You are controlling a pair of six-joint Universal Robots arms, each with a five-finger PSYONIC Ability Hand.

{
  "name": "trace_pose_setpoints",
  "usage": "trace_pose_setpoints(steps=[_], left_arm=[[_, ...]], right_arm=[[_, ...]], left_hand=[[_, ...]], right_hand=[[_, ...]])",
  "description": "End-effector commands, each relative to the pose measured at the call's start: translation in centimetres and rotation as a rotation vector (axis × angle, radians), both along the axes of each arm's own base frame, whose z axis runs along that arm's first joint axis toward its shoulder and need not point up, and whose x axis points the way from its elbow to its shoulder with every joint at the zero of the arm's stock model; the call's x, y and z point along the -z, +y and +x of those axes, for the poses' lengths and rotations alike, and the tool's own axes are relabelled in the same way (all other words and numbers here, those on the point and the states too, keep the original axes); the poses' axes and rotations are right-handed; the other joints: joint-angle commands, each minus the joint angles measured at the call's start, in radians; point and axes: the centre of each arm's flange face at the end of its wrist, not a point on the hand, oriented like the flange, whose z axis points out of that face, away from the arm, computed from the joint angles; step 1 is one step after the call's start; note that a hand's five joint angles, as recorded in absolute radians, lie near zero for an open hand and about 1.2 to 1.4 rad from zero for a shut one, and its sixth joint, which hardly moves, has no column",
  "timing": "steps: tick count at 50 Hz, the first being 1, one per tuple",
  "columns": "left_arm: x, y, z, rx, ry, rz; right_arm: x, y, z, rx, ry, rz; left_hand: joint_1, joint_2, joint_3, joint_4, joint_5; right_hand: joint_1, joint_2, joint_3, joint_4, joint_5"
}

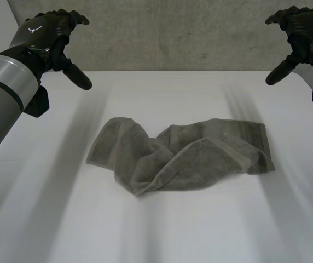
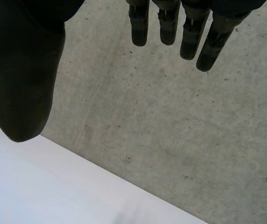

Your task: Fold the towel.

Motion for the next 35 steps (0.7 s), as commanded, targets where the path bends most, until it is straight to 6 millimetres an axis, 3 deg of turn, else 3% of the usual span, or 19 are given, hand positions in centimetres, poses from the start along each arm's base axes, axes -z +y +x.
trace_pose_setpoints(steps=[1, 23, 26, 28, 29, 30, 31, 33, 34, 35], left_arm=[[0.2, 0.0, 0.0, 0.002, -0.003, 0.005], [0.8, 0.1, -0.1, 0.009, -0.014, 0.016], [2.2, 0.2, -0.4, 0.029, -0.034, 0.060], [4.9, 0.9, -0.8, 0.055, -0.066, 0.141], [4.9, 0.9, -0.8, 0.056, -0.066, 0.141], [6.3, 1.3, -0.8, 0.060, -0.085, 0.179], [6.3, 1.3, -0.8, 0.060, -0.085, 0.179], [8.9, 2.3, -1.0, 0.079, -0.126, 0.247], [9.0, 2.3, -1.0, 0.079, -0.126, 0.248], [10.5, 2.7, -1.1, 0.086, -0.150, 0.280]], right_arm=[[-0.1, 0.0, 0.0, -0.002, 0.000, -0.003], [-0.2, 0.4, 0.6, -0.060, 0.027, -0.013], [0.4, 1.0, 1.3, -0.156, 0.061, 0.024], [1.3, 1.5, 1.9, -0.252, 0.088, 0.067], [1.3, 1.5, 1.9, -0.253, 0.088, 0.068], [2.3, 1.5, 2.4, -0.298, 0.103, 0.101], [2.3, 1.6, 2.4, -0.299, 0.103, 0.102], [4.5, 1.8, 3.4, -0.374, 0.151, 0.166], [4.5, 1.8, 3.4, -0.375, 0.151, 0.166], [5.6, 2.2, 4.2, -0.414, 0.187, 0.193]], left_hand=[[-0.105, -0.063, -0.043, -0.050, -0.051], [-0.105, -0.063, -0.043, -0.050, -0.051], [-0.105, -0.063, -0.043, -0.050, -0.051], [-0.105, -0.063, -0.043, -0.050, -0.051], [-0.105, -0.063, -0.043, -0.050, -0.051], [-0.105, -0.063, -0.043, -0.050, -0.051], [-0.105, -0.063, -0.043, -0.050, -0.051], [-0.096, -0.054, -0.043, -0.050, -0.042], [-0.096, -0.054, -0.043, -0.050, -0.042], [-0.096, -0.054, -0.043, -0.050, -0.042]], right_hand=[[-0.074, -0.077, -0.007, -0.060, -0.059], [-0.074, -0.077, -0.007, -0.060, -0.059], [-0.074, -0.077, -0.007, -0.060, -0.059], [-0.061, -0.064, -0.007, -0.060, -0.046], [-0.061, -0.063, -0.007, -0.060, -0.046], [-0.009, -0.011, -0.007, -0.060, 0.007], [-0.008, -0.011, -0.007, -0.060, 0.007], [-0.005, -0.008, -0.007, -0.060, 0.010], [-0.005, -0.008, -0.007, -0.060, 0.010], [-0.017, -0.019, -0.007, -0.060, -0.002]])
